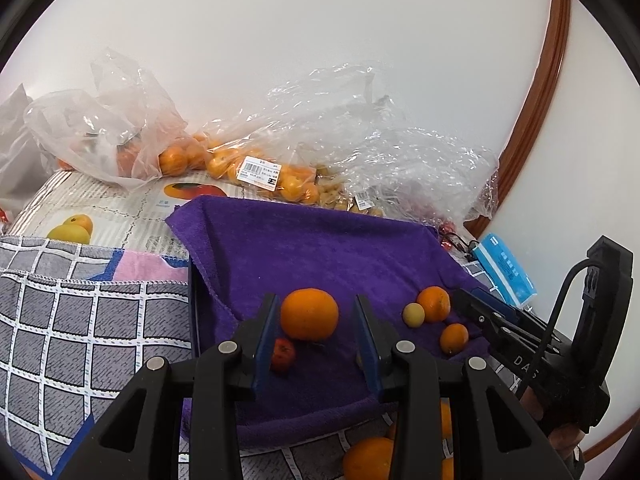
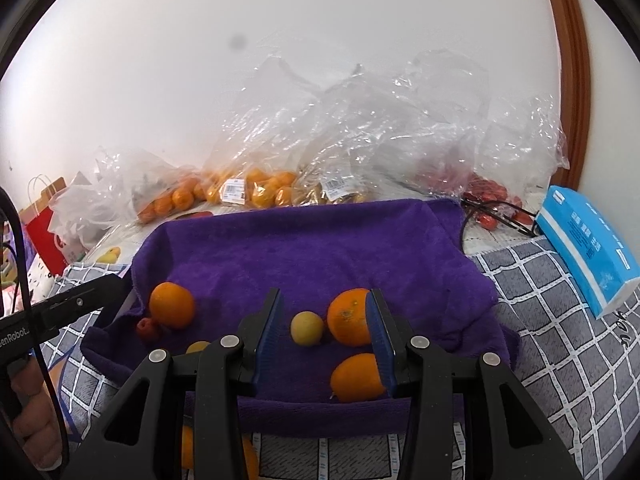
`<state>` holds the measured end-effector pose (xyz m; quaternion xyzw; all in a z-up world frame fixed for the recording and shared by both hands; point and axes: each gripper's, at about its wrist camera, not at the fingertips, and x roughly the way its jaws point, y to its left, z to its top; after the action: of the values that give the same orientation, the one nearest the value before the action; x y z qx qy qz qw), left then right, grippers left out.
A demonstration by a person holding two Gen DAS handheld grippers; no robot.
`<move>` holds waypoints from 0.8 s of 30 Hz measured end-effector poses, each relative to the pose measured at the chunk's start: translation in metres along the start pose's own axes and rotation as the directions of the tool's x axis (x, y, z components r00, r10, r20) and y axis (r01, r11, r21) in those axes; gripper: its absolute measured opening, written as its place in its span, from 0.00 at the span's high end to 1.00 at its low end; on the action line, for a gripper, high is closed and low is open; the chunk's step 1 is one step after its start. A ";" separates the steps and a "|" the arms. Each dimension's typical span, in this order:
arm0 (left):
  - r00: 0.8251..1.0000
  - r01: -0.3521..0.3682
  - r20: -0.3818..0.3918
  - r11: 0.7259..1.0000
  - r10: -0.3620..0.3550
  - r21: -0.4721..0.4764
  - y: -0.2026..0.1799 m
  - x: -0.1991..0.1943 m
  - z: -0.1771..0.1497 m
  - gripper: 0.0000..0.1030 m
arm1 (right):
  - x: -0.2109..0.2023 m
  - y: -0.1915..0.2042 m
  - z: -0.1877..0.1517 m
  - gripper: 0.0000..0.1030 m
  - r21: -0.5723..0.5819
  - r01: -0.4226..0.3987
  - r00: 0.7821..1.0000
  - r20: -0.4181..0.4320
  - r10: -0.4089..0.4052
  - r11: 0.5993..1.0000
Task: Organize fruits
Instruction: 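Withdraw both tools from the towel back toward the fruit row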
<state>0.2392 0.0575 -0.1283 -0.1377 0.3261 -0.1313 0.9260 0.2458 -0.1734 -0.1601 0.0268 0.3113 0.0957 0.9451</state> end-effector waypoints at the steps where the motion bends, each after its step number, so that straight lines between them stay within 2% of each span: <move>1: 1.000 0.000 0.000 1.000 0.000 0.001 -0.001 0.000 0.000 0.66 | 0.000 0.000 0.000 0.59 0.001 -0.006 1.000 -0.003 0.006 1.000; 11: 1.000 0.012 0.006 1.000 -0.012 0.020 -0.007 -0.005 -0.001 0.66 | -0.024 0.011 0.007 0.59 0.011 -0.011 1.000 -0.003 0.011 1.000; 18: 1.000 0.015 0.006 1.000 -0.015 0.024 -0.011 -0.009 -0.005 0.66 | -0.048 0.004 -0.016 0.59 0.051 0.013 0.999 -0.046 -0.010 0.999; 24: 0.999 -0.036 0.012 0.998 0.036 0.043 -0.017 -0.019 -0.005 0.66 | -0.063 -0.005 -0.036 0.59 0.081 0.027 0.995 -0.095 -0.020 0.996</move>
<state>0.2195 0.0474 -0.1152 -0.1123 0.3206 -0.1209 0.9327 0.1760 -0.1913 -0.1532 0.0574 0.3594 0.0728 0.9286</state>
